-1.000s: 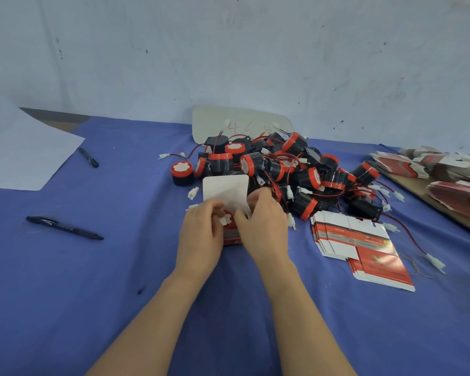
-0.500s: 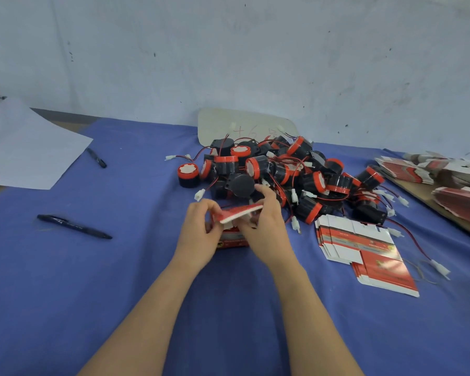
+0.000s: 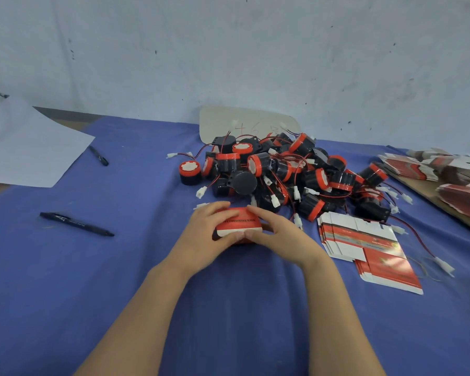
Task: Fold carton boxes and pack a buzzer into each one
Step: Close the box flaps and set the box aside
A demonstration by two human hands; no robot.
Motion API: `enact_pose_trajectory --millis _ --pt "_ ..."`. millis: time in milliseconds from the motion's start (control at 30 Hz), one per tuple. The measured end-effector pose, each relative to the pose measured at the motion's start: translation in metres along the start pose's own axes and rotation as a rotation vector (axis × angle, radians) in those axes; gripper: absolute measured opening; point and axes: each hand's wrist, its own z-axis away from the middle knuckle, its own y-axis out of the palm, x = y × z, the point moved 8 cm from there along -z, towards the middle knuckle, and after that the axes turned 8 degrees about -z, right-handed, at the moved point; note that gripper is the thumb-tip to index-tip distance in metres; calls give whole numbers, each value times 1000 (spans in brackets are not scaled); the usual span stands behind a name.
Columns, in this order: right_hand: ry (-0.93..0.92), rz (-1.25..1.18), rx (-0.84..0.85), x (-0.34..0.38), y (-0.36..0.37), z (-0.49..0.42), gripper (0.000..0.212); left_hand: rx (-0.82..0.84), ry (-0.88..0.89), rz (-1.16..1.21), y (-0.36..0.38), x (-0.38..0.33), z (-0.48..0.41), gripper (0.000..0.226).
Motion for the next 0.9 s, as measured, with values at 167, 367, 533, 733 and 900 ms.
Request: enact_pose_trajectory --millis 167,367,533,733,900 --pt "-46 19 -29 0 -3 -2 55 -109 27 -20 -12 -1 -2 40" --pt "-104 3 -166 3 -11 -3 33 -190 -55 57 -15 1 -2 32" --pt "-109 -33 -179 6 -11 -1 24 -156 -48 84 -13 -4 -2 29" --pt "8 -270 -150 -3 -6 -4 17 53 -152 223 8 1 2 39" --pt "140 -378 -233 -16 1 -7 17 58 -234 257 12 5 4 47"
